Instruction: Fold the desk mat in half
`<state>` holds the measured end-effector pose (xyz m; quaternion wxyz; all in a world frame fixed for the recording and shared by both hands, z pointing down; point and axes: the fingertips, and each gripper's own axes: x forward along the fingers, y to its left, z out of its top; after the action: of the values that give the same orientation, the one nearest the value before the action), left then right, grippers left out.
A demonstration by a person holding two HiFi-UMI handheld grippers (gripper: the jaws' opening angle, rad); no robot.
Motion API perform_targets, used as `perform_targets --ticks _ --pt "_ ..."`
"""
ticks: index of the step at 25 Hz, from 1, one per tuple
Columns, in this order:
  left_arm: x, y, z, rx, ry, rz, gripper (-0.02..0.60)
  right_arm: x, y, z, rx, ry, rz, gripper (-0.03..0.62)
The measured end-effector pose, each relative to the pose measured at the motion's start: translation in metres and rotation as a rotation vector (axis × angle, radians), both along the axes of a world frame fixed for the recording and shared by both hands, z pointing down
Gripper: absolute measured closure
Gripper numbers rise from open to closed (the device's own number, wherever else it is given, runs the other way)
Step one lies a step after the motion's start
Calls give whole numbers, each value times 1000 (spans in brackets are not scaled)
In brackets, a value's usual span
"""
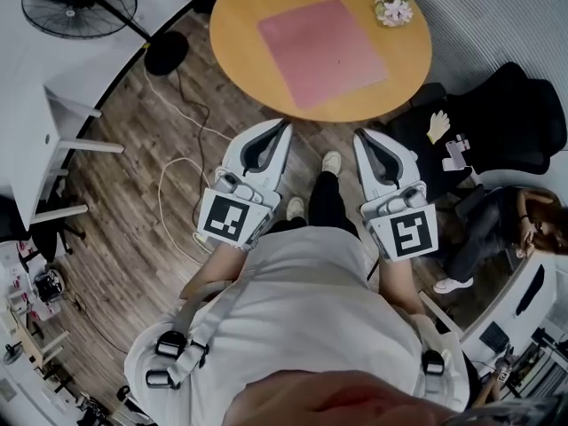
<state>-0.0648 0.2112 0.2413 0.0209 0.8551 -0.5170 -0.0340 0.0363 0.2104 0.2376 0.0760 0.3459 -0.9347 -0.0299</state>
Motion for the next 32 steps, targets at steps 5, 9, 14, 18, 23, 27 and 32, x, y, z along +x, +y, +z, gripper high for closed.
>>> perform_targets --ticks 5,9,14,18,23,27,32 --pt "14 -48 6 -2 2 6 575 10 -46 4 0 -1 -4 589" --pt "26 -93 4 1 -3 12 575 20 -91 4 0 -3 -6 589" --pt "35 -140 4 -5 -7 5 575 28 -139 7 -7 -4 -23 589" --pt "45 -173 6 -11 -10 -6 575 40 -174 12 1 -1 -37 589" --pt "55 -215 4 -8 -15 -16 575 52 -217 11 2 -2 -45 589" --pt "66 -245 4 -6 -12 -26 575 61 -247 9 7 -9 -57 589" --pt "75 -276 7 -11 -11 -33 575 68 -279 7 -1 -25 -63 589"
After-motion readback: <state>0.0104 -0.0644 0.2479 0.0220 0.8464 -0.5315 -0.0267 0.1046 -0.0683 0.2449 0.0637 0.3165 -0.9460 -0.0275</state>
